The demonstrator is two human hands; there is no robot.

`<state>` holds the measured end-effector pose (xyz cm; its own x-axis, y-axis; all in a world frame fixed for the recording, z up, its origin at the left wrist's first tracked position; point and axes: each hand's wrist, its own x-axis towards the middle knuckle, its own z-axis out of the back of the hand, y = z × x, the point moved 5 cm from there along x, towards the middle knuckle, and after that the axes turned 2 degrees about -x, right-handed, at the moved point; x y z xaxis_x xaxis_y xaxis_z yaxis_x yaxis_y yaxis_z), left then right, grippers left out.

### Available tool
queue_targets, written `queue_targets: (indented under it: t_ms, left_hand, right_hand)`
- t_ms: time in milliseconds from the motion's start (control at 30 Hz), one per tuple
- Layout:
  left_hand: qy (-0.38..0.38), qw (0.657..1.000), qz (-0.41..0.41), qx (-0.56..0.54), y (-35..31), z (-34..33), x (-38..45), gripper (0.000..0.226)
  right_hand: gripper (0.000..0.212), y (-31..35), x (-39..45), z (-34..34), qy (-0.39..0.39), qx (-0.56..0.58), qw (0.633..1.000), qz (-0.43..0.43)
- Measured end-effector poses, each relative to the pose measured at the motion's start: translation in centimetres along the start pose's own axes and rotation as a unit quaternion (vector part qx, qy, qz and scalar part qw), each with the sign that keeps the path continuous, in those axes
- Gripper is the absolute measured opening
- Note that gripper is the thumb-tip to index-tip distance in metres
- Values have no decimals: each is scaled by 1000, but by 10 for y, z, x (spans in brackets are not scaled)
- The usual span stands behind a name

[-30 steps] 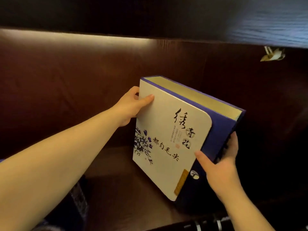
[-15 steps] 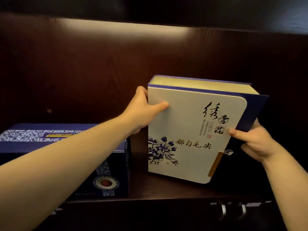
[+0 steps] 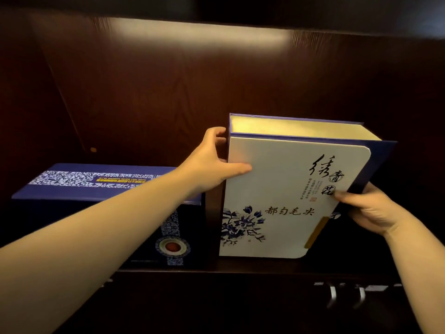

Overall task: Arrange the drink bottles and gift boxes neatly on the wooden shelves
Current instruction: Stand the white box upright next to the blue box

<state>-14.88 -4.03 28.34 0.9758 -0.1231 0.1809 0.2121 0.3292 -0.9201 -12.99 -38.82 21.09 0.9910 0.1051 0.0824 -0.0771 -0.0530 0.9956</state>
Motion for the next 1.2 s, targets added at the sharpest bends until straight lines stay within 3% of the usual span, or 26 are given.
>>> queue_targets:
  t_ms: [67,167,400,567,1000,1200]
  left_hand:
    - [47,998,31,-14,6,1,5,108]
    - [68,996,38,-34,12,-2,9,109]
    - [81,996,17,-31,12,-3,12,96]
    - [88,996,8,-9,11,-1,10,94]
    - [84,996,-5,25,9,0,7,89]
    - [76,997,2,25,12,5,11,92]
  right_hand:
    - [67,-8,-3,-2,-4,-13,1000,1]
    - [61,-10,-6,-9,-22,-20,999,17]
    - [52,-11,-8,-11,-39,-15,999,26]
    - [68,-10,-12,-8,-53,-11,998,29]
    - [71,-9,-18,-5,-44,-17,998,43]
    - [87,-12,-14,-5,-45,-19,997,53]
